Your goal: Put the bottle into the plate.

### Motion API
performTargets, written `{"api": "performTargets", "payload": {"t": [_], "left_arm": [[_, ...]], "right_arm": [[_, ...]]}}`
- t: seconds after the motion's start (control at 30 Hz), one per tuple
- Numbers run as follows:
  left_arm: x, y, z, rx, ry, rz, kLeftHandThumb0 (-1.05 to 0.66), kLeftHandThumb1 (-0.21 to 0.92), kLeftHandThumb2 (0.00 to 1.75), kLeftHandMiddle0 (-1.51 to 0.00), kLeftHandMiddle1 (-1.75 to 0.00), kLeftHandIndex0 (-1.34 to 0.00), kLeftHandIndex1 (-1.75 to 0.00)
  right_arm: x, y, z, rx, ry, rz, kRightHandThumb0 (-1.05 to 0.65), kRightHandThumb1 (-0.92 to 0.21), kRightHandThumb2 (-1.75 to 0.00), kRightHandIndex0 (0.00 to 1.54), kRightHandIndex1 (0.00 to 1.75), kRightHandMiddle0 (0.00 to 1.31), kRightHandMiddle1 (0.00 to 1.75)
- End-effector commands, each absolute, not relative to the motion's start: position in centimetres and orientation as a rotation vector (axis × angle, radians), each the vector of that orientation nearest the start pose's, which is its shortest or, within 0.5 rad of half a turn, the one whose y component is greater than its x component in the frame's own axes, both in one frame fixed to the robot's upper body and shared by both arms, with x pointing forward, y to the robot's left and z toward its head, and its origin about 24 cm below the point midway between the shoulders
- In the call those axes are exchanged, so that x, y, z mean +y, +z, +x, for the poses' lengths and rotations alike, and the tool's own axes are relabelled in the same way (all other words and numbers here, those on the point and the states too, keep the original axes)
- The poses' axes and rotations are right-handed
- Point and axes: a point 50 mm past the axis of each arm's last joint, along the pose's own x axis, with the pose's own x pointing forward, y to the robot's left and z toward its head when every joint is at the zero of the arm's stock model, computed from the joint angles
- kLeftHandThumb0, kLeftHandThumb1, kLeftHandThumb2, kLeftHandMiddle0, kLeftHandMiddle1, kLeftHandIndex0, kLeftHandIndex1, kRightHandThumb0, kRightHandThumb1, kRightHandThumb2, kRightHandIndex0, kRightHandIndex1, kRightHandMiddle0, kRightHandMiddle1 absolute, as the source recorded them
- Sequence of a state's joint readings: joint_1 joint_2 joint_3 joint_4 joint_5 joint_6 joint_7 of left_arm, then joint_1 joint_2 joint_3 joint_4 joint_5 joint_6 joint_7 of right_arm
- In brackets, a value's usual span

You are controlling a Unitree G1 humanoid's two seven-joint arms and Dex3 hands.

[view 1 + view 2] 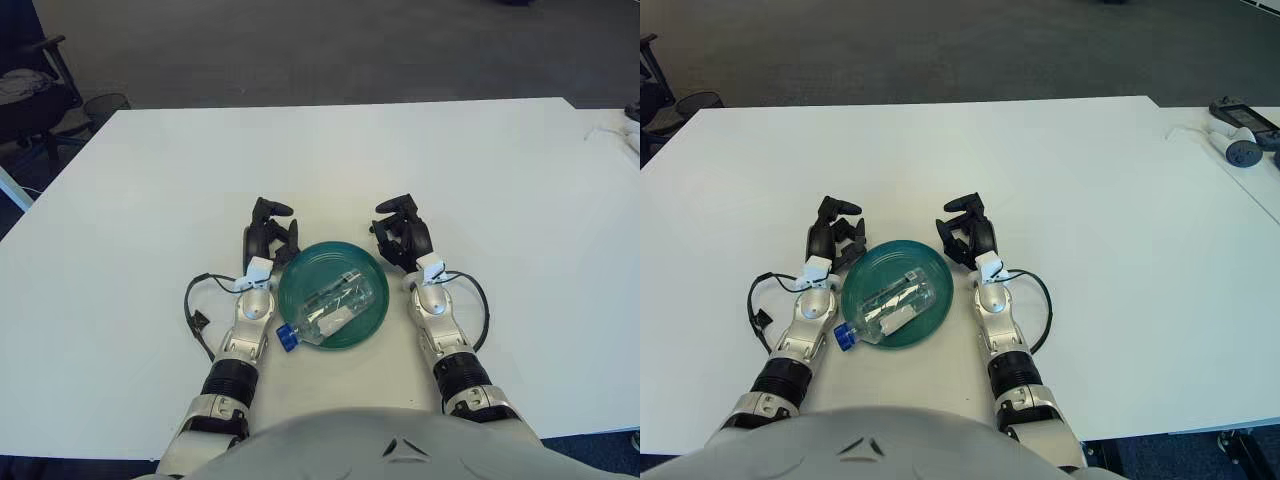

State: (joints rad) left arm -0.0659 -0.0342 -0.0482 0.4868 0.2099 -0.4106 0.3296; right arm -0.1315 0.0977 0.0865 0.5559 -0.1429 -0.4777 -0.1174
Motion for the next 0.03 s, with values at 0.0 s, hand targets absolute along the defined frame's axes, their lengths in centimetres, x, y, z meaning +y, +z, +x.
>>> {"api": "performTargets", "payload": {"t": [0.0], "left_arm": [[13.85,-4.76,21.92,0.164,0.172,0.200,-0.40,0.61,0.94,-0.96,-1.75,-0.40,-1.75]], "right_arm": [[-9.85,-5.38,22.46,0.188,0.086,-0.110,0.00,-0.79,-0.62,0.46,1.54,0.17,1.62]]}}
